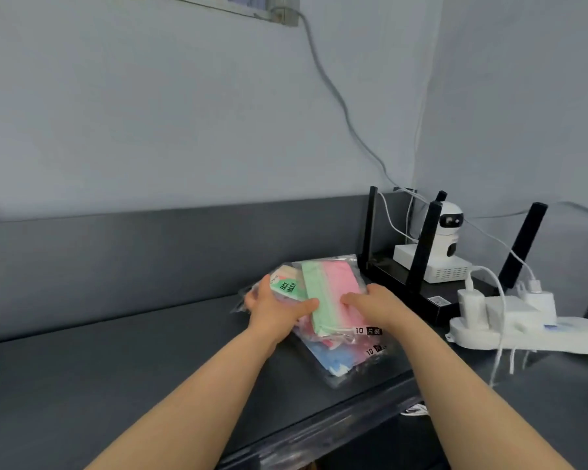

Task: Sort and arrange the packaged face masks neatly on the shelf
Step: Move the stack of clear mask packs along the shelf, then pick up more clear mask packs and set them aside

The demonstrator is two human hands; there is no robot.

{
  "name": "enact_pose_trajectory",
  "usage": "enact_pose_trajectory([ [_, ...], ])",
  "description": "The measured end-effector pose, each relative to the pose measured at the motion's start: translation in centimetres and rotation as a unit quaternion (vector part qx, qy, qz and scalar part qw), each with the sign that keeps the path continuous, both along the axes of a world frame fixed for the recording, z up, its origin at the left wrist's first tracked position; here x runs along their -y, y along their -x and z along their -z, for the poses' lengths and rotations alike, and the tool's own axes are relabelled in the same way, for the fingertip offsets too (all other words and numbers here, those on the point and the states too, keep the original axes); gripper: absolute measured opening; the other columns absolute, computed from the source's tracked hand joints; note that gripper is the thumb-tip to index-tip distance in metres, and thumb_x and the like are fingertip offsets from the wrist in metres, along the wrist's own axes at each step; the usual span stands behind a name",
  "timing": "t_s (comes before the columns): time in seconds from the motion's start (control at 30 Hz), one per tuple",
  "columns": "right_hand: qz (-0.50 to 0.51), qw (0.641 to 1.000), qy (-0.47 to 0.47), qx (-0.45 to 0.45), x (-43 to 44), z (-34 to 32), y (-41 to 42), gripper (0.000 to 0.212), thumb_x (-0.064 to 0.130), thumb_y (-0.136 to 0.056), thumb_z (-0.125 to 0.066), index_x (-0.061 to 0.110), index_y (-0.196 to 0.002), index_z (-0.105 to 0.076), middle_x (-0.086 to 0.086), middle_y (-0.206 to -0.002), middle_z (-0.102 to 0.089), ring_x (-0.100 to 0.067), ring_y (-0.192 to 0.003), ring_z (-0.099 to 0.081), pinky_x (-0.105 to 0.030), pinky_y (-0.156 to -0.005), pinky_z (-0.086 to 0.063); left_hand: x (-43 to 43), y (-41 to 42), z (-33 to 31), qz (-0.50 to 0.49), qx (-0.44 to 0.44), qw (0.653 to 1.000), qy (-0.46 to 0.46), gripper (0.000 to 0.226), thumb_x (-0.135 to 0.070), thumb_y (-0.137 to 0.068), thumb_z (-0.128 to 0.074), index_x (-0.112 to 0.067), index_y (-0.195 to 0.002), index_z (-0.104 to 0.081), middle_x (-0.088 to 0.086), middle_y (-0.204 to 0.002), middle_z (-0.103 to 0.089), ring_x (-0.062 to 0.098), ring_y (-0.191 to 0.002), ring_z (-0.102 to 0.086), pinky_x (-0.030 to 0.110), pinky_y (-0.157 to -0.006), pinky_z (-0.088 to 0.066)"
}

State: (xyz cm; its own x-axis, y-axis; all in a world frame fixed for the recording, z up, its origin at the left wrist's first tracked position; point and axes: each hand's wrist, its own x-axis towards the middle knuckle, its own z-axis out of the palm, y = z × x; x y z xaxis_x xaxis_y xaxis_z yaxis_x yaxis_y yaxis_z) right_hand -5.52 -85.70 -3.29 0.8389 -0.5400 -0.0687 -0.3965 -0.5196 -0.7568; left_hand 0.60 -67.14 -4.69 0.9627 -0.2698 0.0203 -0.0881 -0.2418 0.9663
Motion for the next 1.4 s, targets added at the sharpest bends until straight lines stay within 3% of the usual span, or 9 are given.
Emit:
enact_pose_trajectory([
  [0.17,0.009,0.992,0.113,-0.054,1.1,-0.5,0.1,0.070,0.049,-0.082,-0.055,0.010,-0.138,-0.044,-0.008,-0.127,-0.056,-0.027,-0.110,-0.056,-0.036,-0.086,-0.045,1.1,-1.0,-0.5,0.018,0.004,0.994,-0.107,0.110,-0.050,-0.072,-0.079,-0.028,-0.156,-0.011,0.010,-0.159,0.002,0.029,-0.140,-0.032,0.030,-0.105,-0.033],
  [0.3,-0.001,0.988,0.154,-0.002,-0.4,-1.3,0.2,0.065,0.046,-0.083,-0.053,0.017,-0.141,-0.043,-0.013,-0.140,-0.049,-0.034,-0.124,-0.047,-0.045,-0.101,-0.043,-0.6,-1.0,-1.3,0.001,0.001,0.989,-0.145,0.116,-0.054,-0.071,-0.078,-0.027,-0.156,-0.004,0.014,-0.160,0.006,0.034,-0.138,-0.036,0.033,-0.102,-0.037],
  [0.47,-0.027,0.982,0.187,0.029,-3.2,-2.9,-0.3,0.055,0.045,-0.088,-0.055,0.018,-0.136,-0.050,-0.010,-0.140,-0.050,-0.032,-0.127,-0.047,-0.043,-0.104,-0.040,-3.6,-0.1,-1.9,-0.008,0.047,0.992,-0.118,0.099,-0.044,-0.081,-0.074,-0.017,-0.155,-0.014,0.010,-0.158,-0.018,0.028,-0.133,-0.042,0.027,-0.090,-0.036],
  [0.57,-0.091,0.975,0.191,0.070,-7.3,-4.3,-0.7,0.055,0.043,-0.089,-0.058,0.018,-0.137,-0.051,-0.006,-0.142,-0.051,-0.027,-0.129,-0.047,-0.040,-0.107,-0.039,-7.3,0.4,-2.3,-0.059,0.068,0.993,-0.077,0.089,-0.042,-0.083,-0.072,-0.016,-0.153,-0.024,0.007,-0.155,-0.032,0.023,-0.137,-0.040,0.029,-0.102,-0.038],
  [0.63,-0.097,0.972,0.190,0.097,-8.2,-5.0,-0.5,0.056,0.043,-0.089,-0.059,0.019,-0.138,-0.051,-0.002,-0.140,-0.053,-0.024,-0.129,-0.048,-0.036,-0.106,-0.039,-8.1,1.0,-3.2,-0.051,0.073,0.994,-0.059,0.082,-0.042,-0.084,-0.071,-0.018,-0.151,-0.030,0.006,-0.151,-0.040,0.020,-0.133,-0.044,0.032,-0.104,-0.041],
  [0.9,-0.285,0.936,0.137,0.156,-22.5,-5.7,-3.1,0.056,0.047,-0.089,-0.058,0.028,-0.141,-0.047,0.006,-0.138,-0.053,-0.012,-0.113,-0.053,-0.026,-0.087,-0.037,-23.5,3.6,-4.4,-0.209,0.114,0.970,-0.056,0.056,-0.045,-0.088,-0.064,-0.024,-0.137,-0.049,-0.009,-0.126,-0.058,-0.001,-0.094,-0.058,0.014,-0.064,-0.041],
  [1.13,-0.410,0.893,0.105,0.155,-36.4,-5.1,-4.0,0.056,0.045,-0.092,-0.057,0.028,-0.143,-0.044,0.008,-0.147,-0.043,-0.011,-0.126,-0.046,-0.022,-0.089,-0.030,-36.7,7.1,-4.1,-0.343,0.104,0.932,-0.059,0.046,-0.037,-0.088,-0.066,-0.016,-0.128,-0.059,-0.006,-0.114,-0.064,0.008,-0.098,-0.062,0.025,-0.083,-0.051],
  [1.27,-0.455,0.874,0.086,0.147,-44.2,-4.5,-3.8,0.056,0.044,-0.092,-0.058,0.026,-0.143,-0.045,0.006,-0.148,-0.043,-0.013,-0.132,-0.044,-0.021,-0.089,-0.032,-44.1,9.2,-3.9,-0.395,0.112,0.910,-0.056,0.041,-0.037,-0.088,-0.066,-0.019,-0.125,-0.061,-0.010,-0.107,-0.063,0.005,-0.089,-0.061,0.020,-0.071,-0.044],
  [1.4,-0.476,0.865,0.065,0.143,-52.5,-3.9,-3.7,0.052,0.042,-0.091,-0.059,0.025,-0.140,-0.049,0.006,-0.143,-0.049,-0.006,-0.116,-0.052,-0.019,-0.082,-0.037,-52.5,10.7,-3.5,-0.419,0.102,0.900,-0.065,0.045,-0.035,-0.091,-0.064,-0.014,-0.131,-0.058,-0.003,-0.118,-0.061,0.011,-0.096,-0.058,0.025,-0.080,-0.044],
])
